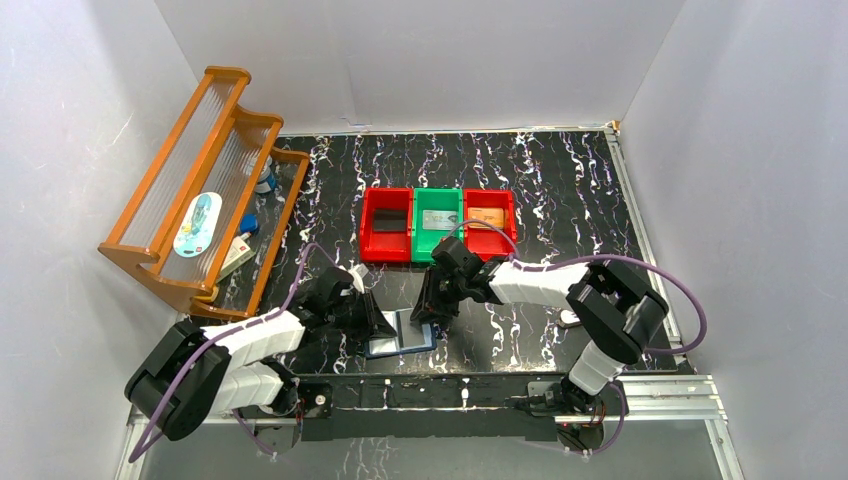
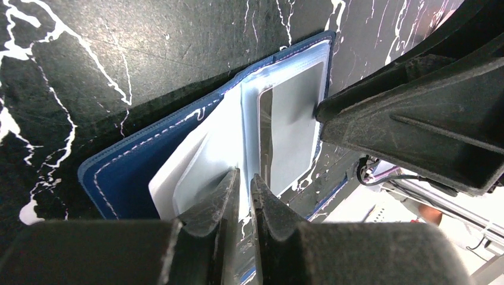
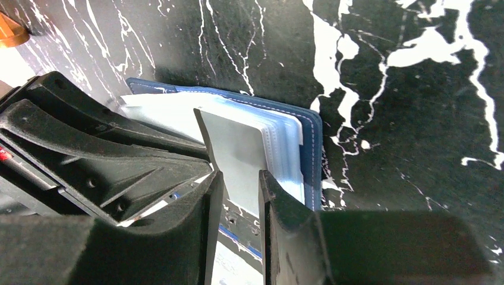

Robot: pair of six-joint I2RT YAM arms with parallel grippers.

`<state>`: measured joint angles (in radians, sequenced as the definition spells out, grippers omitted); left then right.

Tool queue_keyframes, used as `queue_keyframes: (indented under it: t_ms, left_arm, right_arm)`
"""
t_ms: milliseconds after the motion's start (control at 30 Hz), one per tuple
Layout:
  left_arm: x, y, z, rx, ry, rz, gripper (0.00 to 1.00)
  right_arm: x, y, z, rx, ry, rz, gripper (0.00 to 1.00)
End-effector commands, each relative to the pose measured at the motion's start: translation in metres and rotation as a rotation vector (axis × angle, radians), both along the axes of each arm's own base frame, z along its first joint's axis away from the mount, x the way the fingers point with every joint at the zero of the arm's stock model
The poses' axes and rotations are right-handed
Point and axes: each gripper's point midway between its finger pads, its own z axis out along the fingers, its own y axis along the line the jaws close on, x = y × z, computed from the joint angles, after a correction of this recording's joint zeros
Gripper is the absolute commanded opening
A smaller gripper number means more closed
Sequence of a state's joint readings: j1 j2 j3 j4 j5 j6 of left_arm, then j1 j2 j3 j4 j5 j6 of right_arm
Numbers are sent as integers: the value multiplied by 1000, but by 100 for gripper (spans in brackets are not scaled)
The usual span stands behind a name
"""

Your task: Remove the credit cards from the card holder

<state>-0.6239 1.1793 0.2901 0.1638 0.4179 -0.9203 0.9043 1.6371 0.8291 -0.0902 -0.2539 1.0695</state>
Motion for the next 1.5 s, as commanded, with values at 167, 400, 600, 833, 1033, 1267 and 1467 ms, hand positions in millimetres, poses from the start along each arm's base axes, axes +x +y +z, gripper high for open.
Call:
queue_keyframes:
  t_ms: [167, 400, 600, 833, 1033, 1267, 1467]
  left_arm:
    - [-3, 3, -1, 7, -1, 6, 13]
    - [-4, 3, 0, 1, -4, 2, 16]
    - [-3, 0, 2, -14, -8, 2, 20]
    - [-5, -2, 0, -43, 2, 13, 24]
    - [-8, -3, -4, -91, 28, 52, 26]
    - [-5, -10, 5, -207, 23, 75, 22]
    - [-3, -13, 11, -228, 10, 63, 15]
  right_arm:
    - [8, -7, 10, -37, -59, -20, 38]
    - [3, -1, 7, 3, -37, 1, 36]
    - [1, 2, 7, 11, -36, 9, 33]
    - [-5, 1, -8, -15, 17, 14, 33]
    - [-12, -7, -26, -67, 63, 1, 31]
    - [-20, -10, -34, -62, 96, 6, 24]
    - [-22, 3, -21, 12, 56, 54, 22]
